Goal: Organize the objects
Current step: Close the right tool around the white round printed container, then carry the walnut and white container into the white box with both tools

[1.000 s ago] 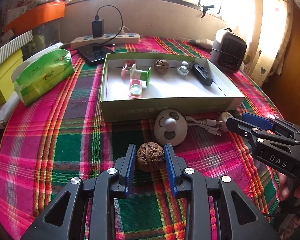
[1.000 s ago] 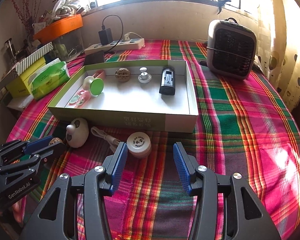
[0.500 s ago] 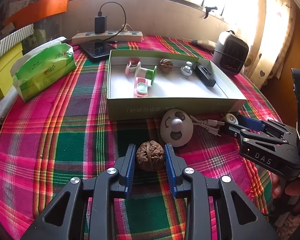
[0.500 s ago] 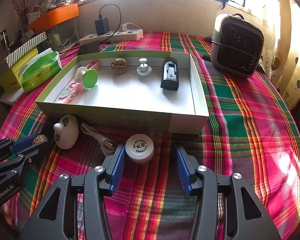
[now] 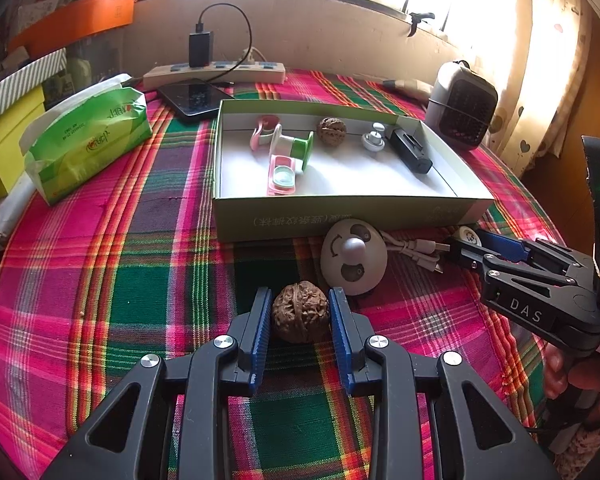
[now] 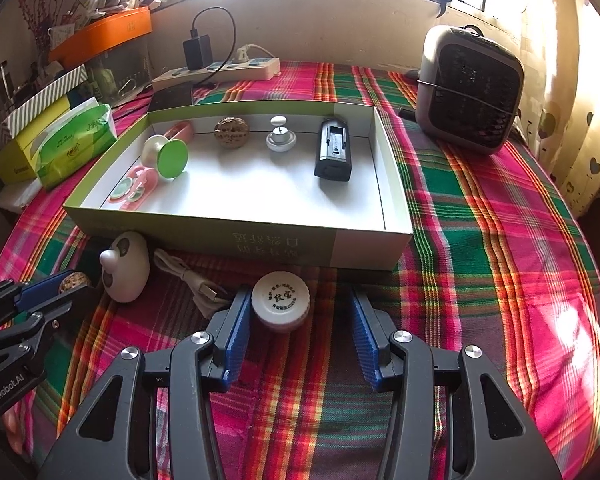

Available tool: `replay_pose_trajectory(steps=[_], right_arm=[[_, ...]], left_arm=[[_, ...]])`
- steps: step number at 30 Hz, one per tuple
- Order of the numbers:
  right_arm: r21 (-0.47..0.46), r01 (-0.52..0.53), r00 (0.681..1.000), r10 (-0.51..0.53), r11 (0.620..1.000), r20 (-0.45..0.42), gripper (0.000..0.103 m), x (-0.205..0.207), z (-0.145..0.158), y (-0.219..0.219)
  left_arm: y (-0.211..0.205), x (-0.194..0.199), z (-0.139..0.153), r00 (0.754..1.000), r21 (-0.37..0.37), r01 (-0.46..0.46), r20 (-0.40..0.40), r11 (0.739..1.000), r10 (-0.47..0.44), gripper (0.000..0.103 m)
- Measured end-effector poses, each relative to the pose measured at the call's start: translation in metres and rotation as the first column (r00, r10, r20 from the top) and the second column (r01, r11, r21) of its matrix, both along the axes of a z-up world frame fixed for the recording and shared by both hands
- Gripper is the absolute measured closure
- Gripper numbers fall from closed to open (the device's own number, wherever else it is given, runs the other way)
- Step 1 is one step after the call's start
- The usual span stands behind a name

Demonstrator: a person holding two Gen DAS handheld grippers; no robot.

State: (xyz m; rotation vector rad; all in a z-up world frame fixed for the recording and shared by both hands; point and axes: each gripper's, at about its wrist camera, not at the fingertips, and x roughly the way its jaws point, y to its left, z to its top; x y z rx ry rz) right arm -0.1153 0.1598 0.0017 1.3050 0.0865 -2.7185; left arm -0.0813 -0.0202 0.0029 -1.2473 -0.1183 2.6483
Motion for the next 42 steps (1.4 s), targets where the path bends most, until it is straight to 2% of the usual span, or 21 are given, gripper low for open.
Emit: replay_pose_trajectory(steps=[8, 42], right_arm=[[-0.007, -0.011, 1.000, 0.011, 1.000, -0.004, 0.074, 0.0012, 0.0006, -0.0015], [-0.028, -0.009, 1.000, 0.009, 1.000, -0.005, 0.074, 0.0034, 0.0004, 0.0011]], left_arm=[[0.0006, -0.0009, -0.0008, 1.000, -0.004, 0.000, 0.000, 1.000, 0.000, 0.076], [0.0027, 0.0012, 0.0019, 1.000, -0.027, -0.007, -0.014, 1.000, 0.007, 0.076]])
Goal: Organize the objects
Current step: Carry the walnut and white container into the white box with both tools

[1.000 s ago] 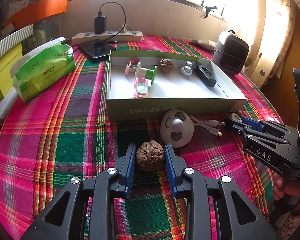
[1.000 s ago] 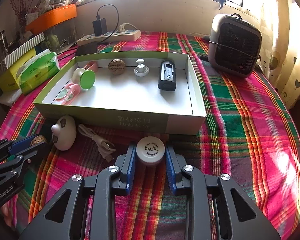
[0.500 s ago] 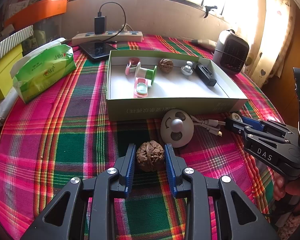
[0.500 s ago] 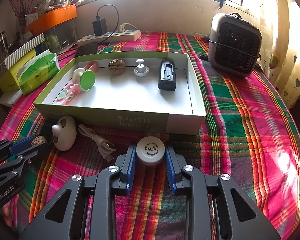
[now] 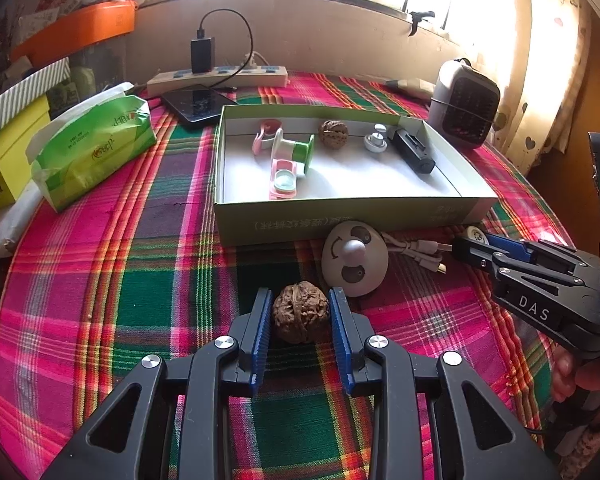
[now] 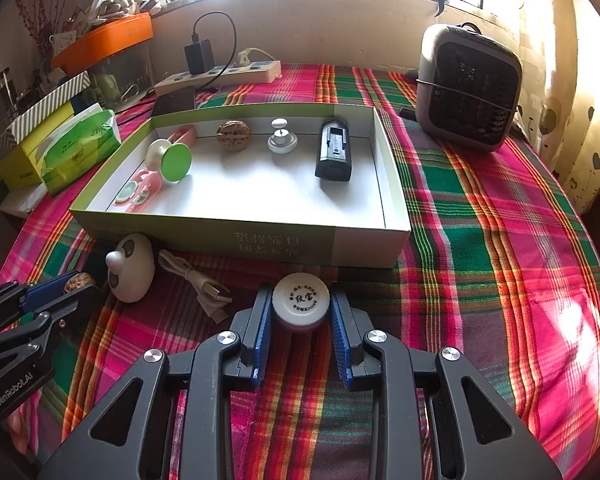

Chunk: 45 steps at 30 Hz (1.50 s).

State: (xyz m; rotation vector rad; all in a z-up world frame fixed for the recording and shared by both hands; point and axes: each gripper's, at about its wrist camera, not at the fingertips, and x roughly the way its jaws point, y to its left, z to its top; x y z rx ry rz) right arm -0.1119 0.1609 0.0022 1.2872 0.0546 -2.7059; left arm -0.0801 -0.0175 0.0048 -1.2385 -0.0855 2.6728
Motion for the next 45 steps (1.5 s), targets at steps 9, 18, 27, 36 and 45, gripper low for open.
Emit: replay_pose_trajectory(steps=[9, 18, 27, 36, 45], right_arm=[[-0.016, -0.002, 1.000, 0.002, 1.000, -0.021, 0.074, 0.002, 0.007, 0.003], [-0.036, -0.013, 0.998, 0.011, 0.999, -0.054, 0.074, 0.003, 0.023, 0.006], [-0.057, -0.020, 0.996, 0.015, 0.998, -0.088, 0.074, -0.002, 0.038, 0.007], [-0.061, -0.028, 0.996, 0.023, 0.998, -0.089, 0.074, -0.021, 0.045, 0.011], [-0.067, -0.035, 0.998, 0.032, 0.997, -0.058, 0.074, -0.047, 0.038, 0.012]], left_arm=[[0.004, 0.001, 0.014, 1.000, -0.010, 0.012, -0.028, 1.000, -0.012, 0.076], [0.009, -0.001, 0.032, 0.997, -0.010, 0.028, -0.066, 1.000, -0.029, 0.076], [0.018, -0.016, 0.044, 0.995, -0.006, 0.051, -0.080, 0.999, -0.051, 0.076], [0.031, -0.042, 0.051, 0.993, 0.001, 0.091, -0.079, 0.996, -0.091, 0.076], [0.045, -0.076, 0.048, 0.992, -0.002, 0.118, -0.049, 0.993, -0.118, 0.076]])
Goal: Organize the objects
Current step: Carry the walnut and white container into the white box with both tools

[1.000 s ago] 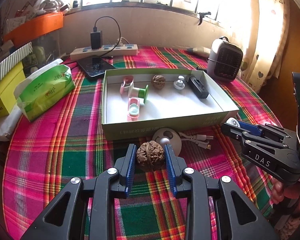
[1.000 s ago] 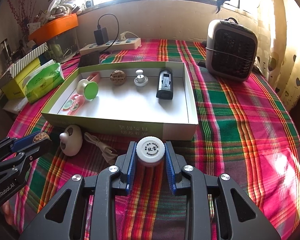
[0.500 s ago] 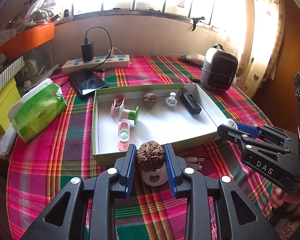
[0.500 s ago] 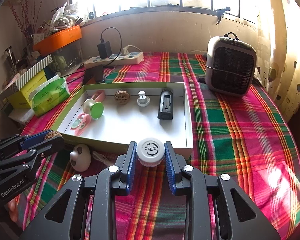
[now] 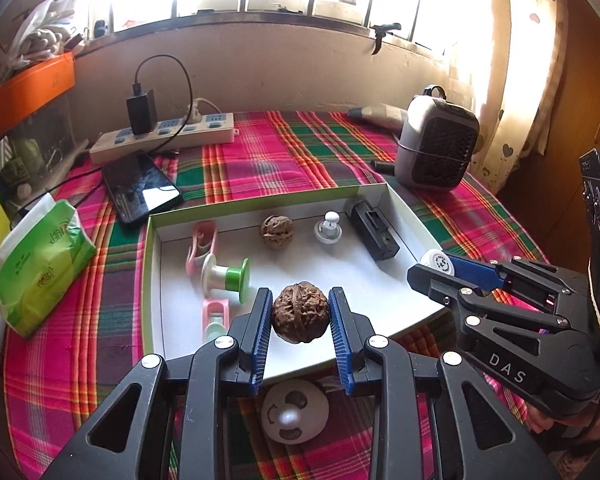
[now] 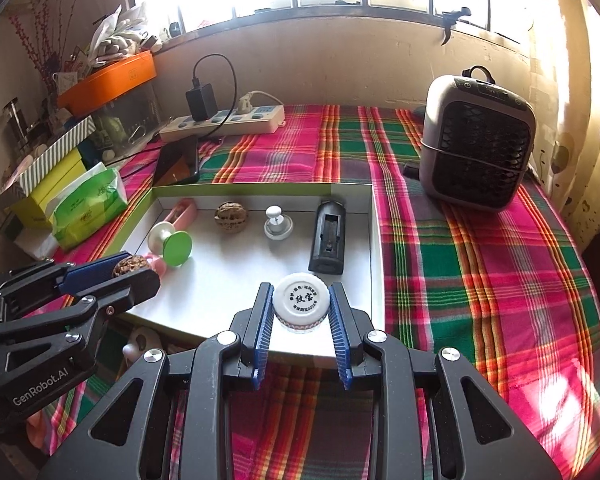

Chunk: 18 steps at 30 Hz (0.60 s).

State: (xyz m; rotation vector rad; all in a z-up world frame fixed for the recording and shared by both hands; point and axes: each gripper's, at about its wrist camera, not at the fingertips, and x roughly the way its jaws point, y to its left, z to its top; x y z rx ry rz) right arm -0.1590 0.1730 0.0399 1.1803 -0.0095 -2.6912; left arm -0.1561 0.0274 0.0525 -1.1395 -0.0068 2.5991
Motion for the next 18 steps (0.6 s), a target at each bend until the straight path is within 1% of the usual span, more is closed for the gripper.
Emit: replay_pose_trajectory(steps=[5, 11, 18], right_arm=[[0.023, -0.005, 1.000, 0.004, 1.000, 0.027, 0.074, -0.014, -0.007, 0.001], [0.022, -0.015, 0.998, 0.014, 1.000, 0.056, 0.074, -0.026, -0.016, 0.002], [0.018, -0.023, 0.996, 0.021, 1.000, 0.082, 0.074, -0.035, -0.025, 0.004]], left_arm=[[0.007, -0.018, -0.006, 1.000, -0.012, 0.003, 0.017, 1.000, -0.003, 0.076], [0.010, -0.037, -0.016, 0.999, -0.022, -0.002, 0.044, 1.000, 0.003, 0.076], [0.015, -0.051, -0.024, 0.998, -0.034, 0.009, 0.064, 0.999, -0.007, 0.076]])
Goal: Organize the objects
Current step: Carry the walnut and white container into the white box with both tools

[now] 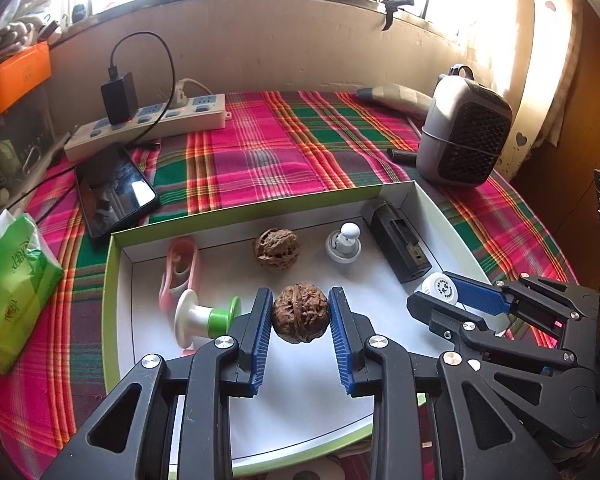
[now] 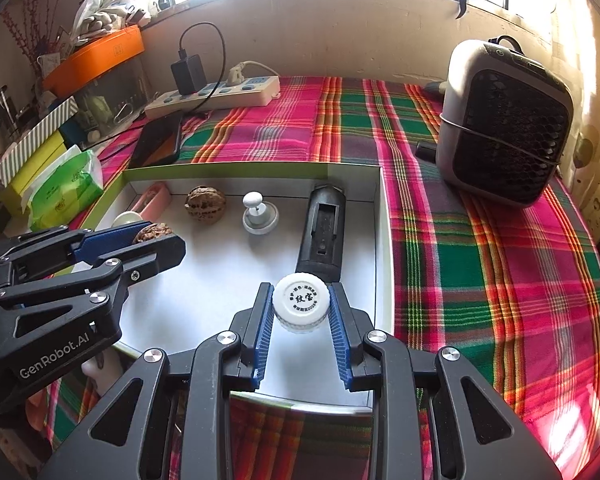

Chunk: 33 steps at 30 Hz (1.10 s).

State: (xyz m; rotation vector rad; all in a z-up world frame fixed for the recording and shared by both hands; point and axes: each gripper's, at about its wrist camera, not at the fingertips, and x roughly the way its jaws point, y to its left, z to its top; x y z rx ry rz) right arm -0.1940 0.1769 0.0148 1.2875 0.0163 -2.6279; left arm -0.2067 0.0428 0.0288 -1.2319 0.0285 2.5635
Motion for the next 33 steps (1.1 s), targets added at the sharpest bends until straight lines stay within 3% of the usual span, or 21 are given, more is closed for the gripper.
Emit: replay_pose_trajectory(steps=[33], right_arm=[[0.039, -0.040, 0.999, 0.041, 0.998, -0.013, 0.074, -0.004, -0.005, -0.008]], left_arm=[[0.008, -0.020, -0.017, 0.999, -0.037, -0.009, 0.039, 0.999, 0.011, 0.076]])
